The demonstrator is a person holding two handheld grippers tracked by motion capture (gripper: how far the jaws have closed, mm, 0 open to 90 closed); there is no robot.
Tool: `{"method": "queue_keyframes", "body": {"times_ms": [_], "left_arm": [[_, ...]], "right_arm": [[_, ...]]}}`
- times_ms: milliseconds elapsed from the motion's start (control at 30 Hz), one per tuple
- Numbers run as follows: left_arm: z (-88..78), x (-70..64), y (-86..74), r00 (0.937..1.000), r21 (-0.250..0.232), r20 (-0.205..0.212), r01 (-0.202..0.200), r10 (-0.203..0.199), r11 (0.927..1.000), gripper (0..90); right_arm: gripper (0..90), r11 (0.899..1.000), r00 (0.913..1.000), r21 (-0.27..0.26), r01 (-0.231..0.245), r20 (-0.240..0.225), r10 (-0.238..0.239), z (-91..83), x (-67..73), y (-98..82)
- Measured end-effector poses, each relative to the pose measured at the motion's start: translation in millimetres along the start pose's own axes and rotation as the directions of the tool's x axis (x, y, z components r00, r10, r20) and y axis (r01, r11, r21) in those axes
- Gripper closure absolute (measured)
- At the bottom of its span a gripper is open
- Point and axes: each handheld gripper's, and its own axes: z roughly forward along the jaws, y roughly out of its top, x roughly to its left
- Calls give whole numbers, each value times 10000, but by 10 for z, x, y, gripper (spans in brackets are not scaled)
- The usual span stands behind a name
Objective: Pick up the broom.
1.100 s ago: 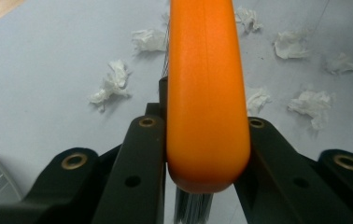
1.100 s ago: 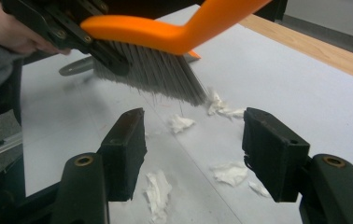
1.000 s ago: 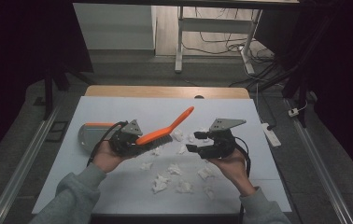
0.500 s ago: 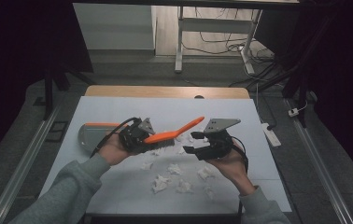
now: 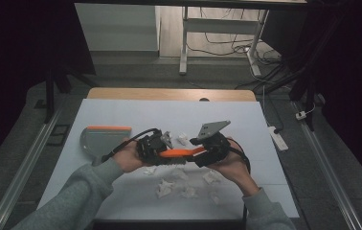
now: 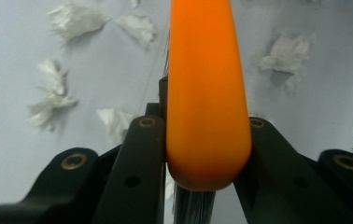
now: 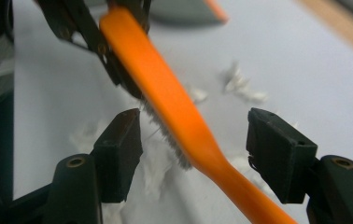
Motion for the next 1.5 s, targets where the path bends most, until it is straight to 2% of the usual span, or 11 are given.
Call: {"method": "queue_keyframes", "body": {"times_ms": [233, 333, 567, 800, 833, 933, 1067, 1200, 1300, 1400, 1500], "left_arm": [[0, -51, 64, 9987, 135, 347, -374, 369, 9992, 785], [0, -76, 75, 9978, 201, 402, -530, 521, 9984, 784], [1, -71, 59, 9943, 12, 993, -396, 393, 9992, 775], [-101, -56, -135, 9985, -1226, -74, 538, -551, 9910, 462], [-145, -69, -254, 9924, -1691, -617, 947, -1065, 9810, 401], [-195, -74, -391, 9833, -2017, -913, 1366, -1574, 9699, 333], [-288, -122, -704, 9562, -2533, -1426, 2144, -2556, 9433, 309], [-334, -241, -1012, 9144, -3401, -1636, 3001, -3703, 8912, 298], [-334, -327, -1198, 8991, -3763, -1904, 3040, -3941, 8752, 291], [-334, -370, -1360, 8980, -4043, -1853, 3005, -3991, 8638, 280], [-331, -413, -1482, 8798, -4203, -2328, 2933, -4145, 8587, 279]], "right_arm": [[416, 9891, 9970, 1437, 316, -739, -212, 209, -5, -42], [569, 9854, 9951, 1640, 457, -937, -306, 232, -26, -80], [647, 9772, 9841, 1670, 1314, -1406, -1083, 207, 38, -140], [683, 9833, 9893, 1322, 1251, -919, -1135, 140, 37, -121], [683, 9851, 9906, 1264, 1169, -863, -1064, 125, 23, -122], [684, 9884, 9943, 1163, 982, -526, -926, 89, -16, -122], [684, 9926, 9973, 975, 723, -152, -712, 53, -68, -138], [684, 9945, 9980, 852, 603, 125, -616, 21, -110, -153], [685, 9965, 9990, 737, 384, 191, -399, -25, -154, -164], [685, 9980, 9985, 577, 272, 457, -298, -83, -187, -186], [686, 9987, 9980, 505, 81, 616, -113, -137, -239, -209]]}}
